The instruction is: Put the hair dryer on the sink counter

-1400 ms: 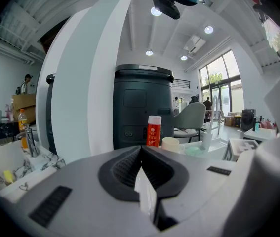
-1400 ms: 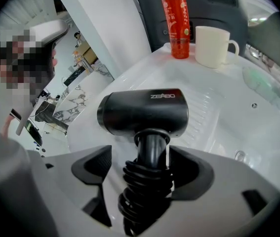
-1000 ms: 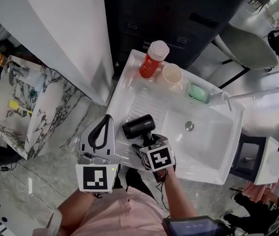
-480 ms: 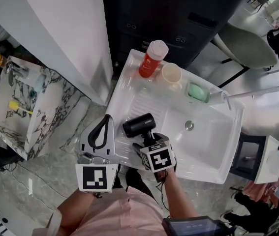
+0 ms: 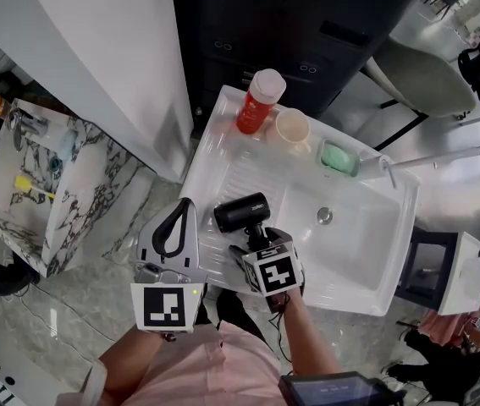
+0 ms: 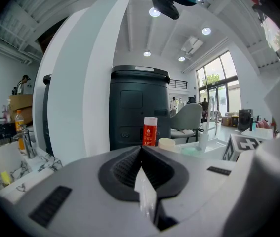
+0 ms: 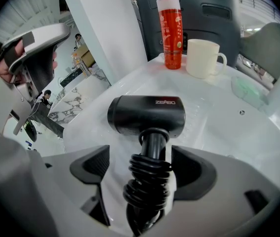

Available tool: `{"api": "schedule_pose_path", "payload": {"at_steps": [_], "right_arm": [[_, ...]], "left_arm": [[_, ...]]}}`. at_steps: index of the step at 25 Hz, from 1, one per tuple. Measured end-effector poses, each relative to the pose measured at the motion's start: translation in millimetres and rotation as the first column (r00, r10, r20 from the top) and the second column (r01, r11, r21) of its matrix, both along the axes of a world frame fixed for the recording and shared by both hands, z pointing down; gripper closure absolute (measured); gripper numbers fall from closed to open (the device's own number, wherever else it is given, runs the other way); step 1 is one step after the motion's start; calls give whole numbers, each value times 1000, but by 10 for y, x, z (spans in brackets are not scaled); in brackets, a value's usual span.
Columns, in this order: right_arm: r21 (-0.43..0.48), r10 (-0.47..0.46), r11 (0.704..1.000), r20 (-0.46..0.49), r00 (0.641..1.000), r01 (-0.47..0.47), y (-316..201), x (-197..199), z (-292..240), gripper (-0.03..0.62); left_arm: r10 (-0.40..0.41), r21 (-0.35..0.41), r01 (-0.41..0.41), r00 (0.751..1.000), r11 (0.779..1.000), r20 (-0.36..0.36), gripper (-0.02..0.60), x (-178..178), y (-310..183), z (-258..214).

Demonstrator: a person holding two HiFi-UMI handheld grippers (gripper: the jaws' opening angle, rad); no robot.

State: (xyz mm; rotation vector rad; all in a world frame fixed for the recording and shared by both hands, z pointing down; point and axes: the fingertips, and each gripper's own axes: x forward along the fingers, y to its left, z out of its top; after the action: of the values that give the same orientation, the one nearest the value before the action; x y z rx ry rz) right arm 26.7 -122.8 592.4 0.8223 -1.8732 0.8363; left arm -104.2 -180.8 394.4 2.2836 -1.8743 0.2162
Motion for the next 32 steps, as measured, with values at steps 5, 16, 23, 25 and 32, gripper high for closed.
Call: {"api": "schedule_pose_path", "payload": {"at_steps": [5,16,23,25,32], "right_arm": [[2,0,1000,3,1000,0,-7,0,-13,195],[23,17,1000,15,1000,-18,-65,26,-67,195],[40,28,999,14,999,-29,-86,46,-88,195],[45,32,998,11,999,-32,-100,59,-89,195],[47,37,998,9,999,-37,-121,83,-79,195]], "left_arm": [[-1,-2,1,1000,1000,-1,572,7,-2,1],[6,1,-6,1000,1000,5,572,56,-9,-29],[9,-4,-9,1000,1000,7,572,57,9,-10],[12,2,-12,1000,1000,8,572,63,2,-22],[17,5,-17,1000,1000,9,572,75,-11,-32]]}}
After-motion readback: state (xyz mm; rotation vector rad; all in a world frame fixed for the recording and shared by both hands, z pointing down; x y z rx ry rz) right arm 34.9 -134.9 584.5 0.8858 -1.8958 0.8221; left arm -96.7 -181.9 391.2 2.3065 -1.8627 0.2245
